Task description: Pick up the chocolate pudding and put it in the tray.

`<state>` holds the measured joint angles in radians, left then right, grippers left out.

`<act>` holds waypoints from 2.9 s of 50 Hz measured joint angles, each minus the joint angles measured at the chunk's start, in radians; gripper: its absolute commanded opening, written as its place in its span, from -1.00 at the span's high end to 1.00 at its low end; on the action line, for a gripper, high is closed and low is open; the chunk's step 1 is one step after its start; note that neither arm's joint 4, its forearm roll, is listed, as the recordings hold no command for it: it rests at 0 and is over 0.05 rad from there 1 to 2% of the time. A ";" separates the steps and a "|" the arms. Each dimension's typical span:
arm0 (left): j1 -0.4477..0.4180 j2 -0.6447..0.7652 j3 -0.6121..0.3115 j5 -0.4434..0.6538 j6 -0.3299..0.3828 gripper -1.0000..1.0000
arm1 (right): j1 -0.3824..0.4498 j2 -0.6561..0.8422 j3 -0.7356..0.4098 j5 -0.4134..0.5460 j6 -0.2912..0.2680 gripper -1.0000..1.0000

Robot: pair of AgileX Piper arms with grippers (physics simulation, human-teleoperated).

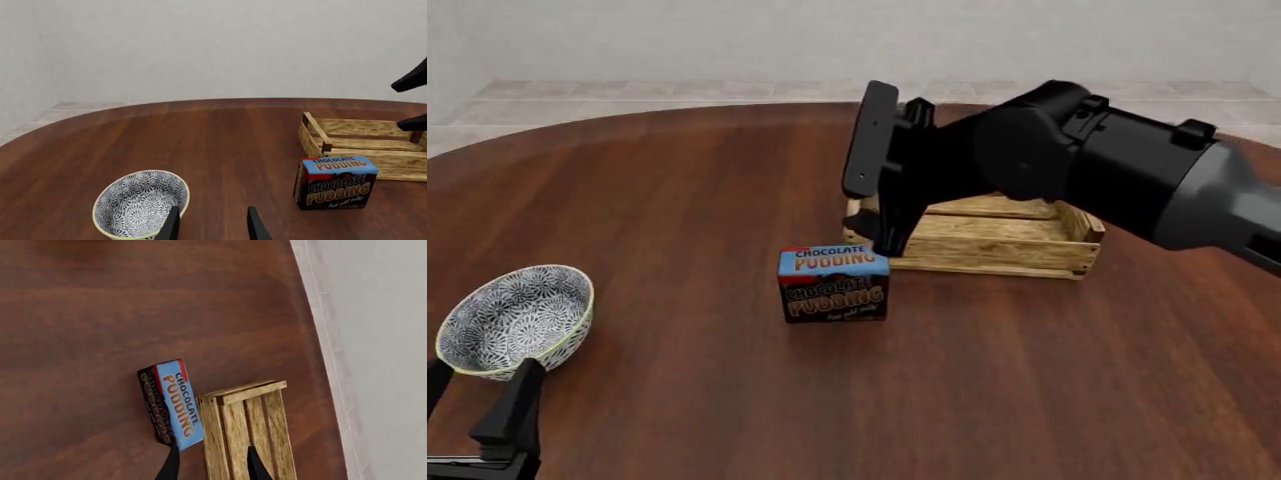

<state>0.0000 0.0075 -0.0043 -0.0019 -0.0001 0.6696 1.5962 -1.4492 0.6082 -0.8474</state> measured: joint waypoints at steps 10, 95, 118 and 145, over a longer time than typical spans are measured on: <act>0.000 0.000 0.000 0.000 0.000 -1.00 | 0.006 0.016 -0.012 0.038 -0.047 -1.00; 0.000 0.000 0.000 0.000 0.000 -1.00 | 0.025 0.170 -0.092 0.090 -0.138 -1.00; 0.000 0.000 0.000 0.000 0.000 -1.00 | 0.013 0.207 -0.058 0.056 -0.127 -1.00; 0.000 0.000 0.000 0.000 0.000 -1.00 | -0.001 0.233 -0.046 0.034 -0.116 -1.00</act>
<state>0.0000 0.0075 -0.0043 -0.0019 -0.0001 0.6684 1.8288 -1.4952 0.6423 -0.9635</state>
